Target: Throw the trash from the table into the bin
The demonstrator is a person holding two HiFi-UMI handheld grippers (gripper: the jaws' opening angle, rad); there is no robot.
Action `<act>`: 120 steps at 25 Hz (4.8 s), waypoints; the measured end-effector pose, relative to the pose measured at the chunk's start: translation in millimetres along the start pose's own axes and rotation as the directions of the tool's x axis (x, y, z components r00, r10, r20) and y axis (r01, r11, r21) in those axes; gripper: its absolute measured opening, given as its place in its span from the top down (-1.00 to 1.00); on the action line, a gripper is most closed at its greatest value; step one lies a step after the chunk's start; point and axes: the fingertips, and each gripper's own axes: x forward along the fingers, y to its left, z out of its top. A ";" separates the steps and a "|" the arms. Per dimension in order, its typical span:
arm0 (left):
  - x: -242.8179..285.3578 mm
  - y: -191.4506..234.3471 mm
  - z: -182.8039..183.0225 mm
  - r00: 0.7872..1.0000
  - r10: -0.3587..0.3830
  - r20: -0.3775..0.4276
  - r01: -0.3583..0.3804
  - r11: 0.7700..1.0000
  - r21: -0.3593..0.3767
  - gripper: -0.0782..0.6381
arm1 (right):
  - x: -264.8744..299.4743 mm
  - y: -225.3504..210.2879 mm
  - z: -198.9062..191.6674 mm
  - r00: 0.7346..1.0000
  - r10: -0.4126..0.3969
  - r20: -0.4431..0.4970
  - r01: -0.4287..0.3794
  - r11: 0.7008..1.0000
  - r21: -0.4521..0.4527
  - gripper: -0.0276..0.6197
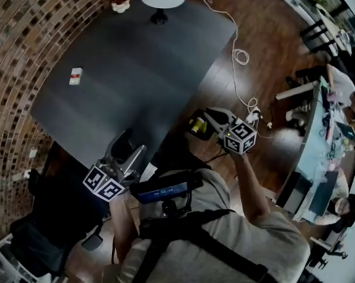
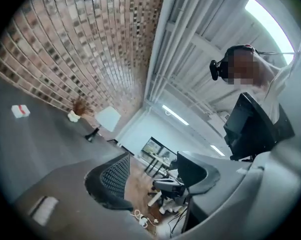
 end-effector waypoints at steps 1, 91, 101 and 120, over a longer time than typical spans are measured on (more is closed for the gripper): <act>12.6 -9.4 -5.2 0.999 -0.033 -0.030 0.033 0.999 0.008 -0.02 | -24.4 -13.2 -15.4 0.998 -0.066 -0.004 0.067 0.997 0.026 0.80; 311.4 -67.3 -101.0 0.868 -0.323 -0.378 0.345 0.938 -0.009 -0.01 | -147.3 -142.6 -20.6 0.940 -0.336 0.065 0.333 0.942 0.042 0.68; 215.8 -87.1 -50.8 0.995 0.099 -0.004 -0.099 0.992 0.074 -0.23 | -93.1 -140.0 14.6 0.978 0.116 0.172 -0.117 0.993 0.000 -0.06; -110.7 -16.8 46.9 0.750 0.476 0.459 -0.532 0.847 -0.010 -0.36 | 154.7 114.9 91.5 0.838 0.534 -0.110 -0.529 0.747 -0.403 0.05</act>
